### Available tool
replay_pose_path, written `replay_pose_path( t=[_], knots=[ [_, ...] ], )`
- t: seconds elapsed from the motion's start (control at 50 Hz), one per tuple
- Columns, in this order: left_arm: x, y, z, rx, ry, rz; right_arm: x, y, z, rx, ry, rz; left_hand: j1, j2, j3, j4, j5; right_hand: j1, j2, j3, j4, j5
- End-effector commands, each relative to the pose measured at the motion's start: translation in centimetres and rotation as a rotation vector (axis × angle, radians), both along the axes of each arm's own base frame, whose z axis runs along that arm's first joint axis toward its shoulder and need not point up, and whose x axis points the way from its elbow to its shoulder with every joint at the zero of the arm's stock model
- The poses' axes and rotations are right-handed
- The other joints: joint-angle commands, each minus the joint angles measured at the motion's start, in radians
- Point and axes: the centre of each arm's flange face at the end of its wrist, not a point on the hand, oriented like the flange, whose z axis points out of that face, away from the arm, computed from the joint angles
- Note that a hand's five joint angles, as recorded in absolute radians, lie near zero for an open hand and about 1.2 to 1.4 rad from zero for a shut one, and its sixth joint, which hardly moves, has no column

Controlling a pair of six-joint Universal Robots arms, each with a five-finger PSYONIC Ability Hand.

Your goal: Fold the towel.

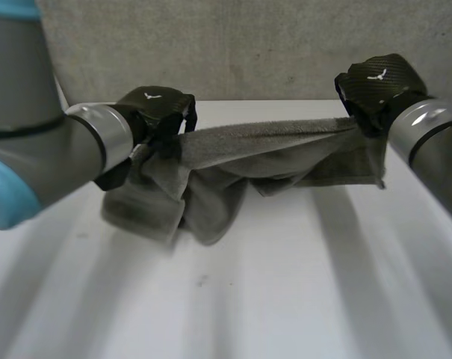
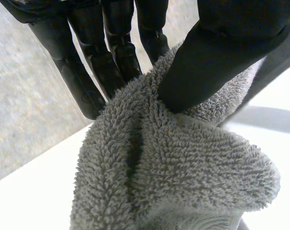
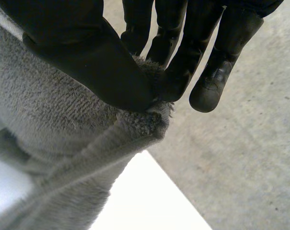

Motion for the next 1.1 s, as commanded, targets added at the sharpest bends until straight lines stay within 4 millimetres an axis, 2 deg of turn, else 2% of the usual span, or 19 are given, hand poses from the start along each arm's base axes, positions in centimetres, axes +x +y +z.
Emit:
replay_pose_path(
  t=[0.02,0.08,0.18,0.3,0.36,0.38,0.4,0.44,0.46,0.5,0.58,0.72,0.76,0.78,0.82,0.84,0.88,0.98,1.1],
  knots=[
    [0.8,0.5,-2.0,0.153,-0.191,-0.03,-0.2,1.6,-1.5,0.204,0.163,0.035,0.257,0.185,0.187,0.181,0.209,0.262,0.117,0.045,0.044,0.174],
    [0.7,0.0,-3.3,0.175,-0.221,-0.037,0.1,1.1,-3.0,0.243,0.181,0.039,0.257,0.185,0.187,0.181,0.209,0.262,0.117,0.045,0.044,0.174],
    [-0.4,-2.4,-8.5,0.224,-0.277,-0.051,1.9,-0.3,-8.8,0.349,0.225,0.069,0.257,0.185,0.187,0.181,0.209,0.262,0.117,0.045,0.044,0.174],
    [-2.1,-5.5,-8.3,0.04,-0.228,-0.053,3.3,-3.4,-9.8,0.217,0.171,0.053,0.257,0.185,0.187,0.181,0.209,0.262,0.117,0.045,0.044,0.174],
    [-3.3,-7.8,-4.9,-0.194,-0.167,-0.045,4.1,-5.9,-6.8,0.022,0.052,0.007,0.257,0.185,0.187,0.181,0.209,0.262,0.117,0.045,0.044,0.174],
    [-3.8,-8.7,-2.4,-0.326,-0.112,-0.032,4.2,-6.9,-4.5,-0.096,-0.032,-0.026,0.257,0.185,0.187,0.181,0.209,0.262,0.117,0.045,0.044,0.174],
    [-3.8,-8.7,-2.4,-0.327,-0.111,-0.032,4.2,-6.9,-4.4,-0.097,-0.033,-0.026,0.257,0.185,0.187,0.181,0.209,0.262,0.117,0.045,0.044,0.174],
    [-4.1,-9.7,2.7,-0.554,0.004,0.004,3.9,-7.4,1.5,-0.353,-0.232,-0.054,0.257,0.185,0.187,0.181,0.209,0.262,0.117,0.045,0.044,0.174],
    [-4.1,-9.7,2.7,-0.555,0.005,0.004,3.9,-7.4,1.6,-0.355,-0.233,-0.054,0.257,0.185,0.187,0.181,0.209,0.262,0.117,0.045,0.044,0.174],
    [-3.5,-9.8,6.4,-0.693,0.081,0.038,3.4,-6.3,5.9,-0.561,-0.367,-0.035,0.257,0.185,0.187,0.181,0.209,0.262,0.117,0.045,0.044,0.174],
    [-3.0,-9.3,8.1,-0.723,0.121,0.051,3.1,-5.1,7.1,-0.62,-0.383,-0.019,0.257,0.185,0.187,0.181,0.209,0.262,0.117,0.045,0.044,0.174],
    [-1.5,-9.3,3.3,-0.456,0.052,0.051,3.2,-4.4,2.1,-0.339,-0.193,0.019,0.257,0.185,0.187,0.181,0.209,0.262,0.117,0.045,0.044,0.174],
    [-1.0,-8.5,-0.8,-0.287,-0.043,0.033,3.2,-3.9,-2.6,-0.118,-0.042,0.035,0.257,0.185,0.187,0.181,0.209,0.262,0.117,0.045,0.044,0.174],
    [-1.0,-8.5,-0.8,-0.287,-0.044,0.033,3.2,-3.9,-2.7,-0.117,-0.041,0.035,0.257,0.185,0.187,0.181,0.209,0.262,0.117,0.045,0.044,0.174],
    [-0.3,-7.4,-4.7,-0.137,-0.141,0.004,2.7,-2.8,-6.5,0.07,0.101,0.039,0.257,0.185,0.187,0.181,0.209,0.262,0.117,0.045,0.044,0.174],
    [-0.3,-7.4,-4.7,-0.136,-0.142,0.004,2.6,-2.8,-6.5,0.071,0.101,0.039,0.257,0.185,0.187,0.181,0.209,0.262,0.117,0.045,0.044,0.174],
    [0.3,-6.0,-7.9,-0.013,-0.232,-0.05,1.9,-1.4,-9.1,0.227,0.198,0.047,0.257,0.185,0.187,0.181,0.209,0.262,0.117,0.045,0.044,0.174],
    [0.5,-4.3,-10.1,0.06,-0.299,-0.145,1.3,-0.3,-10.1,0.342,0.227,0.048,0.114,0.042,0.044,0.038,0.066,0.262,0.117,0.045,0.044,0.174],
    [0.1,-4.9,-11.5,0.044,-0.294,-0.162,1.4,-0.5,-11.0,0.358,0.18,0.036,0.069,-0.003,0.0,-0.007,0.022,0.262,0.117,0.045,0.044,0.174]
  ],
)
